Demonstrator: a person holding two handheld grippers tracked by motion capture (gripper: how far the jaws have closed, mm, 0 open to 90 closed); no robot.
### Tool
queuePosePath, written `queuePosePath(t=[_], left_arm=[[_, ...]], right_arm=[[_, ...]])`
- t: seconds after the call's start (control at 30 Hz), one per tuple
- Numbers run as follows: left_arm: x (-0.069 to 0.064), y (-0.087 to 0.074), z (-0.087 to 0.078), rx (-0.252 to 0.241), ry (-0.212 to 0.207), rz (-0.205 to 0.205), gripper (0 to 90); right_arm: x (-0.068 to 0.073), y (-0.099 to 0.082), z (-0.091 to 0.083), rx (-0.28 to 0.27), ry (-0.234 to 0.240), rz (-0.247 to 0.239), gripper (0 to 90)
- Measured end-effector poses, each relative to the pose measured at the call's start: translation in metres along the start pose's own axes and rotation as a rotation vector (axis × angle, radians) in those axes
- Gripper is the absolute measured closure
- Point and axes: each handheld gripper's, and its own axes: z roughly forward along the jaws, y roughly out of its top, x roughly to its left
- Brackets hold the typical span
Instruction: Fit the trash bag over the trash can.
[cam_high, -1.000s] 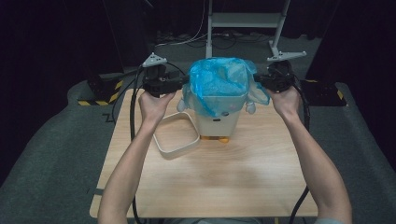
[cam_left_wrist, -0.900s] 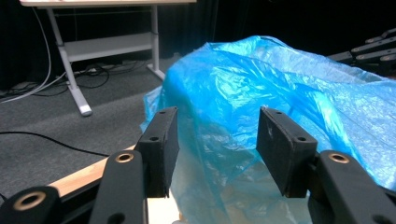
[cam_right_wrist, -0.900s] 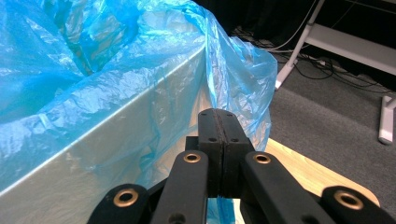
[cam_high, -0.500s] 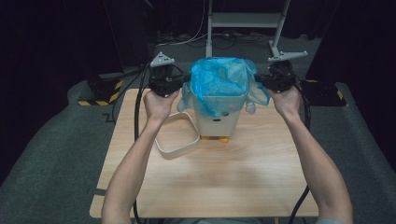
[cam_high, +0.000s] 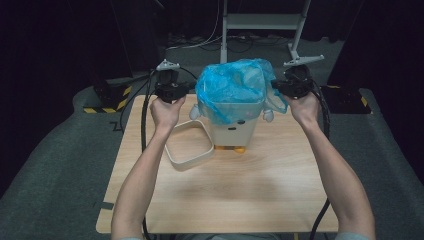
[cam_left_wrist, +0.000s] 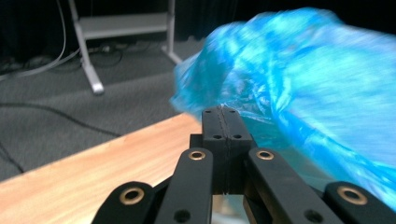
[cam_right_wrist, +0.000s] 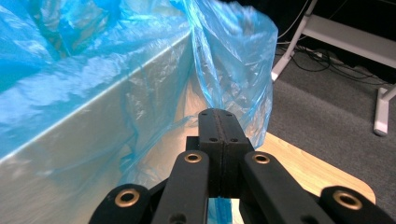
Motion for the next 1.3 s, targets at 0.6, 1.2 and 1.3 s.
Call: queuePosePath(t=[0.6, 1.2, 1.3], left_arm=[[0.008, -0.010, 0.040, 0.098, 0.053, -0.027, 89.7], [0.003, 0.018, -0.001, -0.121, -0.027, -0.080, 47.1], [0.000, 0.022, 0.004, -0.111, -0.036, -0.069, 49.8]], right_arm=[[-0.003, -0.002, 0.019, 0.036, -0.006, 0.012, 90.0], [0.007, 0.033, -0.008, -0.133, -0.004, 0.004, 64.6], [0.005, 0.038, -0.004, -0.136, -0.005, 0.013, 63.2]])
